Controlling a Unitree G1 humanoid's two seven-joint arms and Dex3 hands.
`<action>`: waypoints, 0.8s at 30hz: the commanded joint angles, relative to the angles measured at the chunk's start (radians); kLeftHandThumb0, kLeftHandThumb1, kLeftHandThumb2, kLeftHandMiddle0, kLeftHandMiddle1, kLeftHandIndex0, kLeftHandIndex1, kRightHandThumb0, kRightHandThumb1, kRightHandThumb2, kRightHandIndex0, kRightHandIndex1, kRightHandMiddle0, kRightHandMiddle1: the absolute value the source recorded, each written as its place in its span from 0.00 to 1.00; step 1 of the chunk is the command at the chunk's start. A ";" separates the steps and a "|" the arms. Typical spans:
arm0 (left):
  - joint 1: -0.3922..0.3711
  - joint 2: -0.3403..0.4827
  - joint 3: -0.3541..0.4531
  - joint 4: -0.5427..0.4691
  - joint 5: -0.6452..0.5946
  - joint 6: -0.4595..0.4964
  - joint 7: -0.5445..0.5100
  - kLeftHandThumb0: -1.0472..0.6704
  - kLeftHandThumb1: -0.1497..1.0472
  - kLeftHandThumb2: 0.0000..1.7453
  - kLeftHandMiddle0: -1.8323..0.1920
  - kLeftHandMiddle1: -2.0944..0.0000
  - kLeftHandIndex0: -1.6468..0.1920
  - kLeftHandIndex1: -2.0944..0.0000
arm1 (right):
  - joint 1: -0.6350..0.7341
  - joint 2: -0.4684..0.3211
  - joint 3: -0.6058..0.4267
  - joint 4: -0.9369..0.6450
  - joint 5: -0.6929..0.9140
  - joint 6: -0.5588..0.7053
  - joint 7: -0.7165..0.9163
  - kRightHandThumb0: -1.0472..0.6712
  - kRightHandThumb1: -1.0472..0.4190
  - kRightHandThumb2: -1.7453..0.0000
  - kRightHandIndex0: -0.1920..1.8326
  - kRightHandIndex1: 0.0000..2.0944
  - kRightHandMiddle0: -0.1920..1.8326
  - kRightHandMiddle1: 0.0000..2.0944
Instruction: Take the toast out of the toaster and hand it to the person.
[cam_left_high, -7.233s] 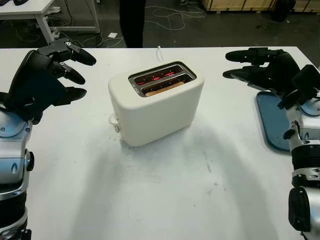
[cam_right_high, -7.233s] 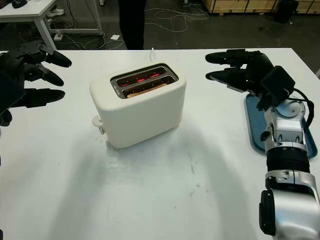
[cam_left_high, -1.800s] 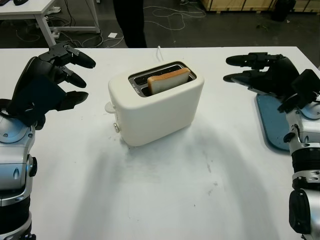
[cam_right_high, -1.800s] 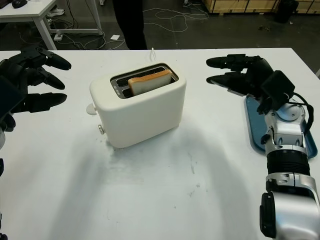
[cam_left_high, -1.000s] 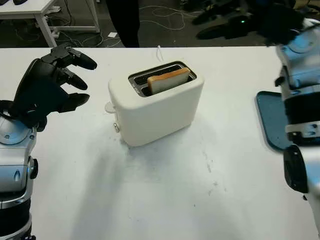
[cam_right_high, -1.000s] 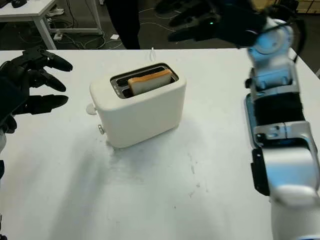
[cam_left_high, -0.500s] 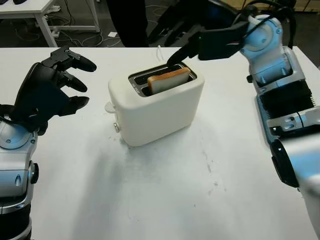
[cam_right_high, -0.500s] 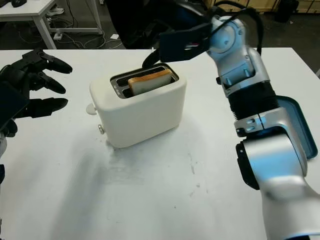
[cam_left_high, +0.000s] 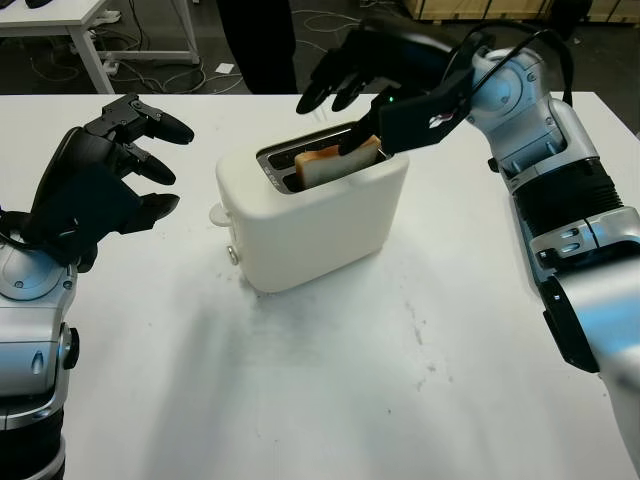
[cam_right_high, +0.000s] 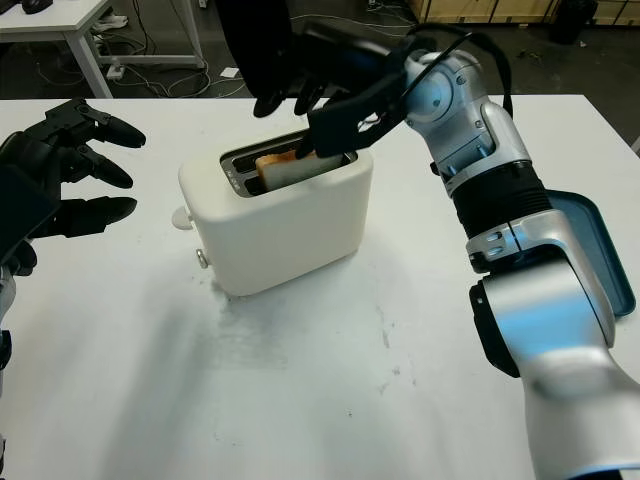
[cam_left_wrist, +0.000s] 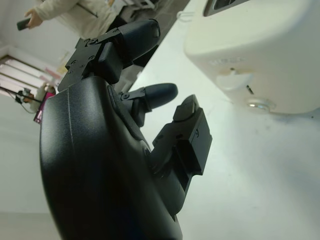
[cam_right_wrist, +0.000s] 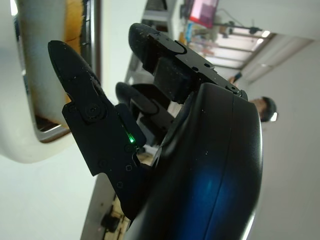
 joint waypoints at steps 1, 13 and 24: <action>0.006 0.008 -0.003 -0.009 0.012 0.005 0.008 0.87 0.89 0.18 0.76 0.26 0.76 0.39 | -0.019 -0.005 0.007 0.013 -0.013 -0.025 -0.009 0.33 0.28 1.00 0.58 0.07 0.56 0.00; 0.013 0.005 0.009 -0.014 0.007 0.004 0.008 0.88 0.89 0.18 0.76 0.27 0.76 0.41 | -0.009 -0.005 0.068 0.103 -0.114 -0.121 -0.089 0.36 0.24 0.99 0.52 0.09 0.54 0.00; 0.015 0.005 0.000 -0.025 0.014 0.019 0.014 0.87 0.89 0.18 0.76 0.29 0.76 0.42 | -0.008 -0.004 0.094 0.144 -0.125 -0.170 -0.117 0.34 0.25 1.00 0.35 0.78 0.56 0.01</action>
